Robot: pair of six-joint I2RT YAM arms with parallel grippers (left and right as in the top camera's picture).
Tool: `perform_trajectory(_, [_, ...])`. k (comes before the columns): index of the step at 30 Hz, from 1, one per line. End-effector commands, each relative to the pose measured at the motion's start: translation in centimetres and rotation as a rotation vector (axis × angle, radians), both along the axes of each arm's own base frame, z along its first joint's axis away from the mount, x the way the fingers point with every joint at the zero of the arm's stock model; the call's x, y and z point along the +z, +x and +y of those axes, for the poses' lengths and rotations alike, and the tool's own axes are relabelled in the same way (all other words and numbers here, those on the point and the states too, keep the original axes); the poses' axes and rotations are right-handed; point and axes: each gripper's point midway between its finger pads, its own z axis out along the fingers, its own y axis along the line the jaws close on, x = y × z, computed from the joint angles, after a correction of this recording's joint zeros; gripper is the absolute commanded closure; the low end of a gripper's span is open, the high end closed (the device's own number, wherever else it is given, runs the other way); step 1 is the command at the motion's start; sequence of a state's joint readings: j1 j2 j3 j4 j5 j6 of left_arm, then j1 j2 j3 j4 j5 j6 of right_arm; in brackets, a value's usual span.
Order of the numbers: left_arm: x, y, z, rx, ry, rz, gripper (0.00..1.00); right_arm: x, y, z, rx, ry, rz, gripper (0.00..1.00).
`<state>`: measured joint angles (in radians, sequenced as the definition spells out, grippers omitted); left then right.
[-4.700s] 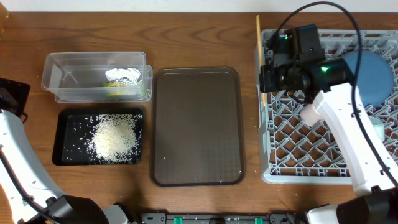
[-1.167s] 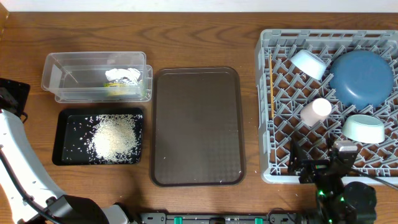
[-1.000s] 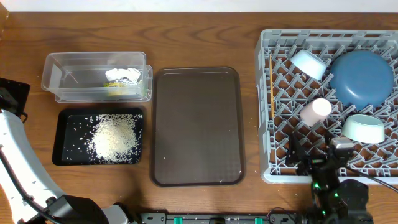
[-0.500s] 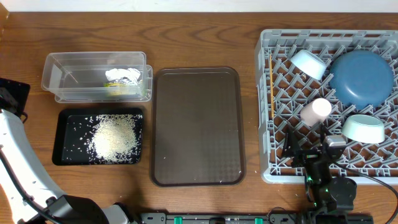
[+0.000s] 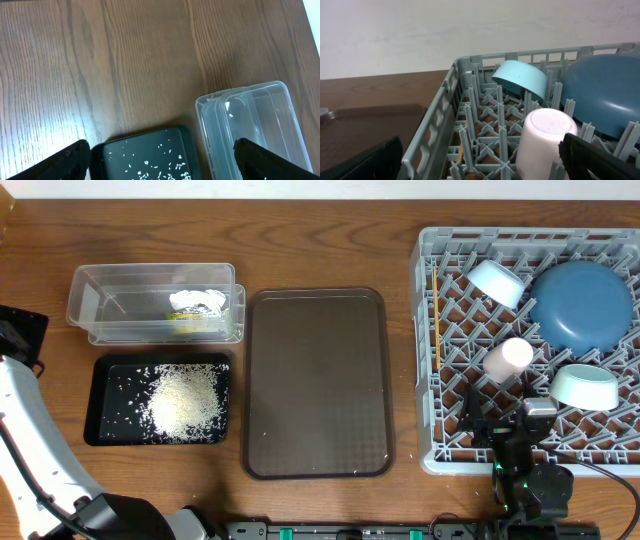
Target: Sort waste into correct bins and load items into the dishwasher rack
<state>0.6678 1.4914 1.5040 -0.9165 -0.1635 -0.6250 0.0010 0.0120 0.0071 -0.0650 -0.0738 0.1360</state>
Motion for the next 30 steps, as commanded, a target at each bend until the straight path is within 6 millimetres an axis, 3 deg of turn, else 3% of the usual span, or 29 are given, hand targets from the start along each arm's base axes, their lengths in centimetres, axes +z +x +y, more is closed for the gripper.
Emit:
perform_trajectory(1, [0.0,-0.1,0.2,0.007,0.001,0.003,0.06,-0.1,0.0,-0.4,-0.019,-0.021,0.000,0.01])
perform_trajectory(24, [-0.2,0.0,0.2,0.007,-0.003,0.007,0.06,-0.1,0.0,-0.4,-0.019,-0.021,-0.001,0.01])
perform_trajectory(30, [1.2,-0.4,-0.1,0.006,0.021,-0.022,0.06,-0.1,0.0,-0.4,-0.019,-0.022,0.000,0.01])
